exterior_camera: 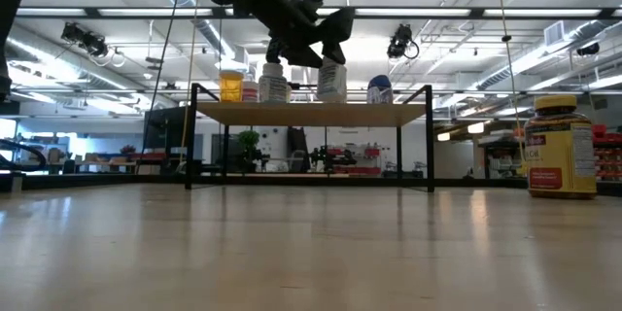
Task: Pick and place medicine bottles onto shelf by color
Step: Put the white and blue medicine bottle on the shelf aligned with the other white medicine bottle, then adjust the medicine bottles on the shelf
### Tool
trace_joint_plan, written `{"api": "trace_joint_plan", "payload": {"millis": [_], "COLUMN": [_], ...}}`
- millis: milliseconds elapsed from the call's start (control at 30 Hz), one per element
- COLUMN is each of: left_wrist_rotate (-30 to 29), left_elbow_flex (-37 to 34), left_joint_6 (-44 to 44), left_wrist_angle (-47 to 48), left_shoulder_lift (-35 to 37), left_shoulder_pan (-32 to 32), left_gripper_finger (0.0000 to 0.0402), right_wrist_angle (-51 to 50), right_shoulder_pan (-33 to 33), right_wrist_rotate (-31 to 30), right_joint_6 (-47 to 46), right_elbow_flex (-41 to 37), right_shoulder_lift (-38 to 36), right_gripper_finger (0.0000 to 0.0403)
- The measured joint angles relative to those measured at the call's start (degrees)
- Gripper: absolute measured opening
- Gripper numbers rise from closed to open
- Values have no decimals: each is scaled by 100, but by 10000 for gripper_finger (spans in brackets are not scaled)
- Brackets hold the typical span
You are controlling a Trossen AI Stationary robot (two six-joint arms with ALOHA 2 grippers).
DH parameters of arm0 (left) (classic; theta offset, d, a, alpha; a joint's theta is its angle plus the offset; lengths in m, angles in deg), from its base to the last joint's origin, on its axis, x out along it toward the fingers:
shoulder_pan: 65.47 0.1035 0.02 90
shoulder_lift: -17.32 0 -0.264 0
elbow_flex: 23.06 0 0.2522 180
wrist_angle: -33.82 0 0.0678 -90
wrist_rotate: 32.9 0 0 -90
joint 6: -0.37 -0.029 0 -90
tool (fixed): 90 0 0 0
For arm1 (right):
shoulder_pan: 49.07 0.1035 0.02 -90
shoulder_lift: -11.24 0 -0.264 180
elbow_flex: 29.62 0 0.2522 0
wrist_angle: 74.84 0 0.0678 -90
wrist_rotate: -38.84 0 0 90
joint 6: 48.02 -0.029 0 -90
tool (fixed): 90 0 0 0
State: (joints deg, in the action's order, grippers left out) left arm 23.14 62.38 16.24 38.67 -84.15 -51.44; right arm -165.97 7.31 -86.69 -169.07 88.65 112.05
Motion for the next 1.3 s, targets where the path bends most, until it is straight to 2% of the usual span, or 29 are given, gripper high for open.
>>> {"api": "trace_joint_plan", "payload": {"millis": [400, 1000, 1300], "left_wrist_rotate": [9, 55, 178], "left_elbow_flex": [-11, -7, 731], "left_joint_6": [-2, -28, -349], "left_wrist_angle": [-17, -63, 111], "left_shoulder_lift": [-7, -11, -36], "left_shoulder_pan": [-73, -75, -311], "left_gripper_finger": [207, 273, 275], "right_wrist_angle": [0, 1, -1], "right_shoulder_pan": [0, 0, 0], "right_wrist_rotate": [0, 0, 0], "right_joint_6": [18, 28, 217], "right_elbow_flex": [0, 0, 0], "right_shoulder_lift": [-1, -2, -2], "right_gripper_finger": [255, 255, 255]}}
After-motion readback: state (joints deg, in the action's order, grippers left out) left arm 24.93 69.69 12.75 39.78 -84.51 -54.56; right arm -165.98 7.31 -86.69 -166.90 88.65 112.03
